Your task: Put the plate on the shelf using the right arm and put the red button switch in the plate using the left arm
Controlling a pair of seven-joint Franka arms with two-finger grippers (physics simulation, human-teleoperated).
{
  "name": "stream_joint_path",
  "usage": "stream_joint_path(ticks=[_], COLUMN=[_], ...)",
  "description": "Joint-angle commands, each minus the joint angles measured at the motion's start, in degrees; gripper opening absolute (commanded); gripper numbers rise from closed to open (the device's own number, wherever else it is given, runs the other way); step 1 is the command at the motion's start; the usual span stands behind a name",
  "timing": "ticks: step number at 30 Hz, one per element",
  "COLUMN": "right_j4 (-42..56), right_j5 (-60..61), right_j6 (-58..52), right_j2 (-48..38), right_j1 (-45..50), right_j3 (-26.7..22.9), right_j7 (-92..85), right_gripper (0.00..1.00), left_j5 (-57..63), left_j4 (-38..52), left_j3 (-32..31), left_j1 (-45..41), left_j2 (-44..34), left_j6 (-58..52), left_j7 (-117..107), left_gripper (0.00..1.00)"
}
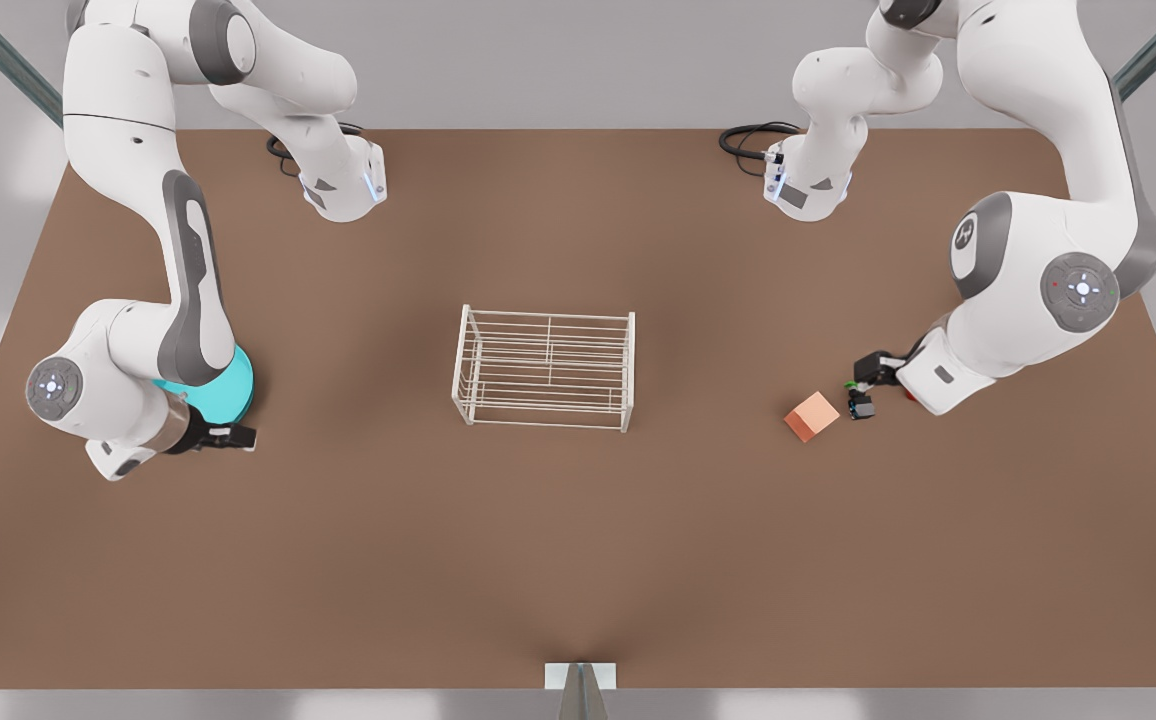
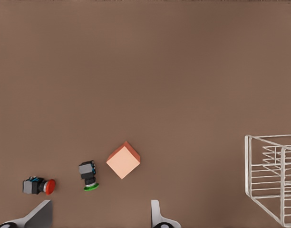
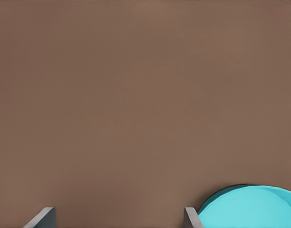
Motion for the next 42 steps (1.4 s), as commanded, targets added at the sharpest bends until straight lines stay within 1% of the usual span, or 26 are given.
stream_joint_path(ticks=[1, 2, 3, 5, 7, 9, 12, 14, 17, 18, 24, 25, 26, 27, 28, 29, 31, 34, 36, 42], right_j4=[0.0, 0.0, -0.8, -3.2, -4.5, -8.3, -13.9, -15.6, -15.6, -15.6, -15.4, -15.2, -15.3, -15.3, -15.1, -14.7, -13.8, -13.2, -11.8, -6.5], right_j5=[0.1, 0.1, 0.5, 2.1, 2.1, 1.5, -2.1, -3.9, -6.2, -6.2, -5.7, -5.7, -5.7, -5.7, -5.7, -5.7, -5.7, -5.9, -4.3, 0.3], right_j6=[1.2, 1.2, 0.1, -1.0, -3.8, -2.2, -0.7, 1.6, 3.4, 3.5, 4.4, 4.6, 6.9, 7.4, 8.0, 8.8, 8.8, 8.8, 9.9, 11.5], right_j2=[0.0, 0.0, 0.0, -0.5, -1.6, -3.0, -5.7, -5.8, -5.2, -4.7, -0.9, -0.2, 1.0, 1.7, 2.2, 2.9, 4.0, 4.7, 6.5, 11.8], right_j1=[0.0, -0.1, -2.2, -6.8, -8.7, -9.5, -9.5, -10.9, -14.2, -16.1, -22.2, -23.9, -26.2, -27.9, -29.4, -29.8, -30.6, -33.3, -33.7, -33.7], right_j3=[0.0, 0.0, 0.0, 0.0, 0.0, 0.1, 0.2, 0.2, 0.1, 0.1, 0.3, 0.5, 2.3, 3.1, 3.9, 4.0, 4.0, 4.8, 5.0, 5.2], right_j7=[-2.5, -2.5, -4.7, -15.4, -18.4, -22.4, -22.9, -25.7, -31.5, -31.7, -31.9, -32.3, -33.7, -34.3, -34.5, -34.5, -34.6, -35.7, -35.2, -34.7], right_gripper=[1.00, 1.00, 1.00, 1.00, 1.00, 1.00, 1.00, 1.00, 1.00, 1.00, 1.00, 1.00, 1.00, 1.00, 1.00, 1.00, 1.00, 1.00, 1.00, 1.00], left_j5=[0.2, 0.2, -0.2, 1.2, 3.4, 3.5, 3.4, 3.1, 4.3, 4.1, 3.6, 3.4, 3.4, 3.4, 3.6, 3.4, 3.4, 3.4, 3.4, 4.0], left_j4=[-0.1, 0.0, 0.0, -1.9, -3.5, -8.1, -7.8, -7.9, -7.6, -7.5, -7.8, -7.3, -6.5, -6.1, -6.0, -5.3, -5.3, -4.5, -4.4, -4.4], left_j3=[0.0, 0.0, -0.1, 0.1, 0.2, 0.6, 0.9, 0.9, 1.0, 1.0, 1.0, 0.9, -0.2, -0.4, -0.5, -1.6, -4.4, -4.9, -6.0, -6.0], left_j1=[-0.1, -0.4, -0.5, 0.2, 0.2, 0.6, 2.0, 2.6, 4.1, 4.2, 4.9, 4.9, 4.6, 4.6, 4.6, 4.4, 4.4, 4.1, 4.0, 4.0], left_j2=[0.0, 0.1, 0.1, 0.0, -0.4, -2.4, -1.7, -0.3, 2.8, 3.3, 5.1, 3.9, 0.9, 0.0, -0.1, 0.1, 0.3, 0.8, 0.3, 0.3], left_j6=[2.3, 2.3, 2.3, 2.1, 1.6, 1.9, 3.5, 5.7, 8.9, 9.7, 10.4, 10.1, 9.3, 9.0, 4.9, 1.9, 2.0, 2.5, 1.8, 1.6], left_j7=[-1.5, -1.9, -1.9, -1.4, -1.7, -1.8, -2.1, -7.2, -7.2, -10.9, -12.2, -12.2, -12.9, -13.9, -13.5, -13.3, -13.7, -14.0, -14.1, -14.1], left_gripper=[1.00, 1.00, 1.00, 1.00, 1.00, 1.00, 1.00, 1.00, 1.00, 1.00, 1.00, 1.00, 1.00, 1.00, 1.00, 1.00, 1.00, 1.00, 1.00, 1.00])
